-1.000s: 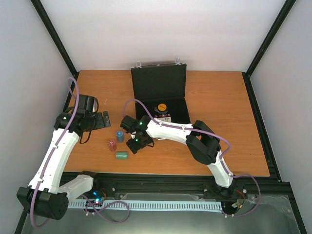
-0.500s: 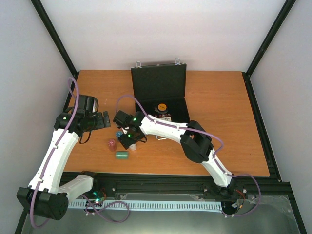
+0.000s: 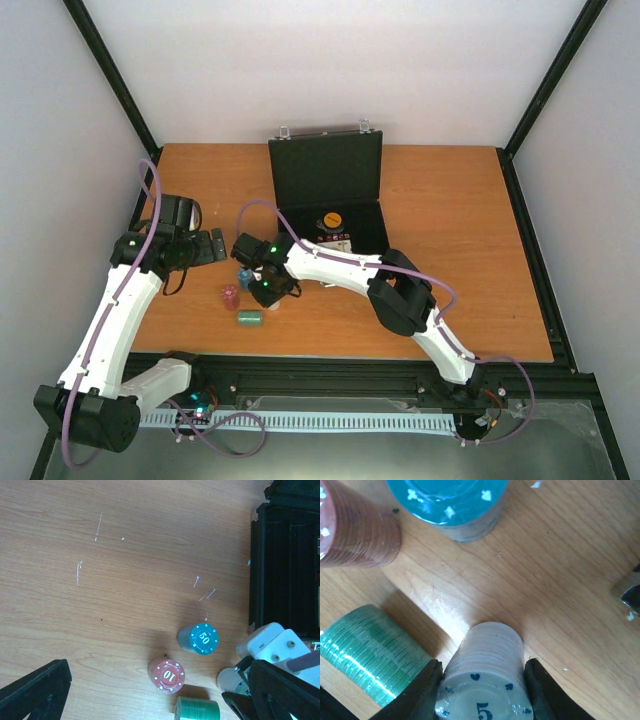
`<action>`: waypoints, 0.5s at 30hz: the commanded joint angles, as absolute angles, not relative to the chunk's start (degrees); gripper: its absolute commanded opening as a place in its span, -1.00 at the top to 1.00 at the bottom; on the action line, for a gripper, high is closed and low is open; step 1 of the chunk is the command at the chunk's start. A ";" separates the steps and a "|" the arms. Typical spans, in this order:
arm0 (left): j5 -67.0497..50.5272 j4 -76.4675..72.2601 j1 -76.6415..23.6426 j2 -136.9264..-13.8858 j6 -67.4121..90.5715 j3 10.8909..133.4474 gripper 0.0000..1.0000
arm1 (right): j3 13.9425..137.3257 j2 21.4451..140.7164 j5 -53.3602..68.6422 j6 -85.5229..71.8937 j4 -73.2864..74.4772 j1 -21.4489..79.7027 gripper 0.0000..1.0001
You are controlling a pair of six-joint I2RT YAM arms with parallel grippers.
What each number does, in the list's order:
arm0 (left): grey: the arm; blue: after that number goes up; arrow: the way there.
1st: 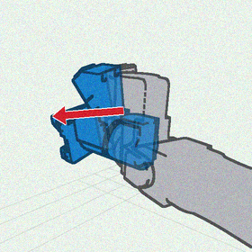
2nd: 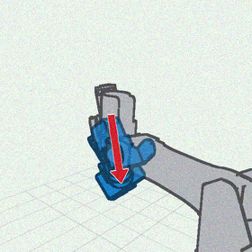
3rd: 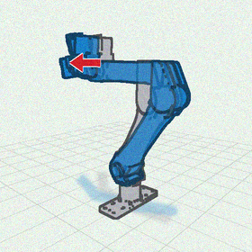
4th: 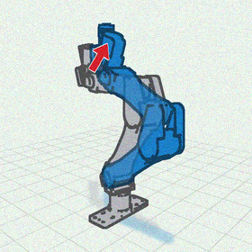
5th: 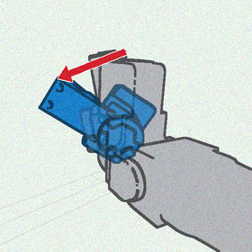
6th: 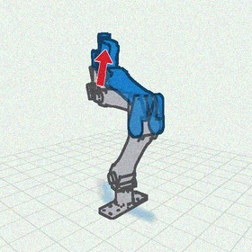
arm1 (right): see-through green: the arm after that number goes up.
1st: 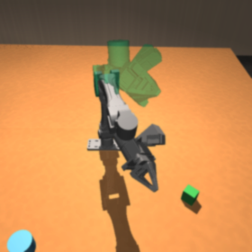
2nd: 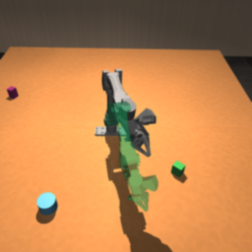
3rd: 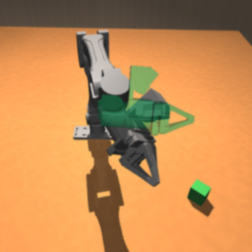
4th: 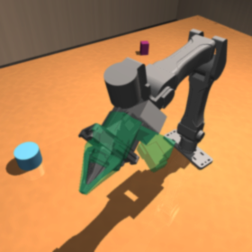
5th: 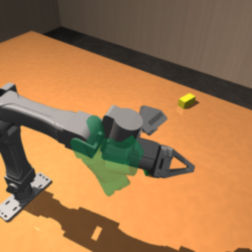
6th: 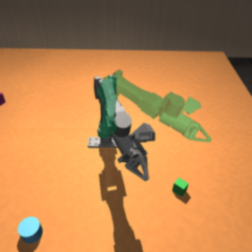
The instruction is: Pack up texas hold em set
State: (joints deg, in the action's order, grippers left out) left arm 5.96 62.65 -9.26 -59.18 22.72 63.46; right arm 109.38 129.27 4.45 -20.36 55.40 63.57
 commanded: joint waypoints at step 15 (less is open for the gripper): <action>5.47 61.88 -8.88 -59.46 21.82 63.72 -0.99 | 105.32 111.64 -6.70 -21.70 57.77 61.00 0.61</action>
